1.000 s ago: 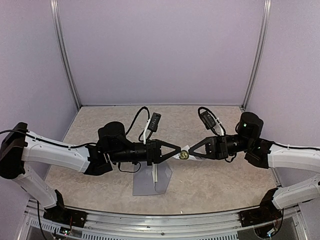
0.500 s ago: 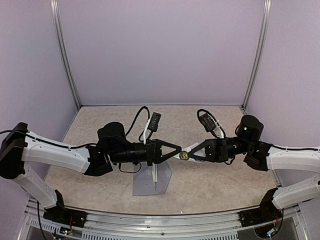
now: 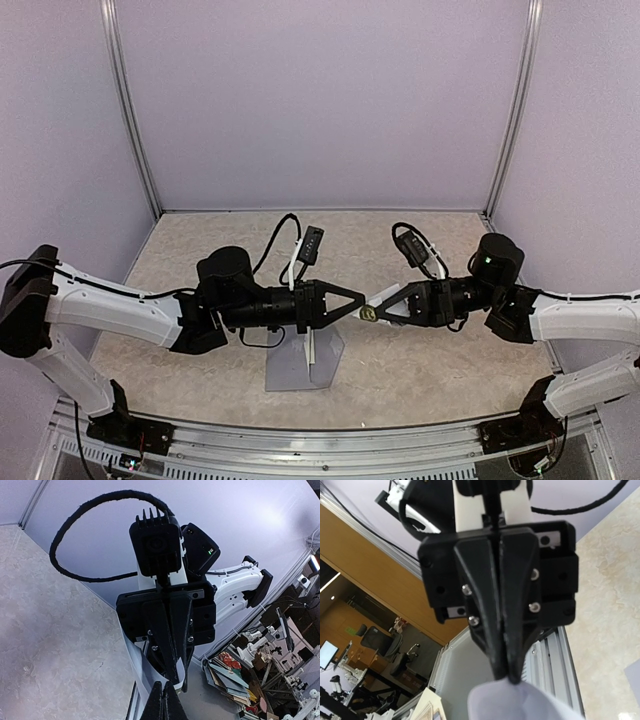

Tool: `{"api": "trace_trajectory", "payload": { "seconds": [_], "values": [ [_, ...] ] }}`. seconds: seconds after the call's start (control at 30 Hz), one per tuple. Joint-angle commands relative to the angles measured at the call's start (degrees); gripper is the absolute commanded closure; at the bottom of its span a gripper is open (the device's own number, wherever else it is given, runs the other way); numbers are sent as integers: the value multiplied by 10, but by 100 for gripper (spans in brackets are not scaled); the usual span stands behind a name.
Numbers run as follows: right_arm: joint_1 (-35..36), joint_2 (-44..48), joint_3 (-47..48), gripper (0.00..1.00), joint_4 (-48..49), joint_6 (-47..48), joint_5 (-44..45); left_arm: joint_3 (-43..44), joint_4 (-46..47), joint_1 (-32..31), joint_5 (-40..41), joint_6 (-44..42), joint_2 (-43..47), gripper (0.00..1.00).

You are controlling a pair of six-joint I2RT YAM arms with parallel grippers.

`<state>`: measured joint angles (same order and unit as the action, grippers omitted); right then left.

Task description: Place the letter into the envelope and seal it

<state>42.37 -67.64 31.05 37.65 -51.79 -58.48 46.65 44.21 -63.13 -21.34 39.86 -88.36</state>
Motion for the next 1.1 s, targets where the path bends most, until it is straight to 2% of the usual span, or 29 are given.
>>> {"api": "trace_trajectory", "payload": {
  "seconds": [0.0, 0.03, 0.07, 0.13, 0.2, 0.33, 0.43, 0.5, 0.57, 0.83, 0.93, 1.07],
  "values": [
    [7, -1, -6, 100, 14, -1, 7, 17, 30, -9, -3, 0, -7, 100],
    [7, 6, -8, 100, 14, 0, 15, 16, 25, -8, -3, -3, -5, 100],
    [7, 12, -8, 100, 13, 2, 24, 14, 17, -6, 0, -4, -1, 94],
    [7, 31, -6, 100, -1, 13, 45, 4, 4, -2, 9, -4, 9, 67],
    [7, 50, -4, 100, -11, 22, 67, -7, 0, 1, 15, -5, 22, 47],
    [7, 59, -4, 100, -11, 22, 91, -13, 0, 0, 10, 2, 30, 29],
    [7, 55, -5, 100, -3, 20, 91, -15, 23, -2, 0, 12, 20, 25],
    [7, 47, -7, 100, 8, 15, 84, -12, 43, -2, -6, 19, 13, 28],
    [7, 44, -8, 100, 15, 10, 80, -5, 51, -2, -10, 21, 4, 37],
    [6, 49, -6, 100, 7, 8, 78, -7, 76, -1, -18, 29, -12, 100],
    [4, 46, 2, 100, -12, 8, 66, -9, 69, -1, -34, 17, -11, 100],
    [3, 36, 12, 92, -18, 3, 28, 4, 20, 0, -76, -14, -7, 100]
  ]
}}
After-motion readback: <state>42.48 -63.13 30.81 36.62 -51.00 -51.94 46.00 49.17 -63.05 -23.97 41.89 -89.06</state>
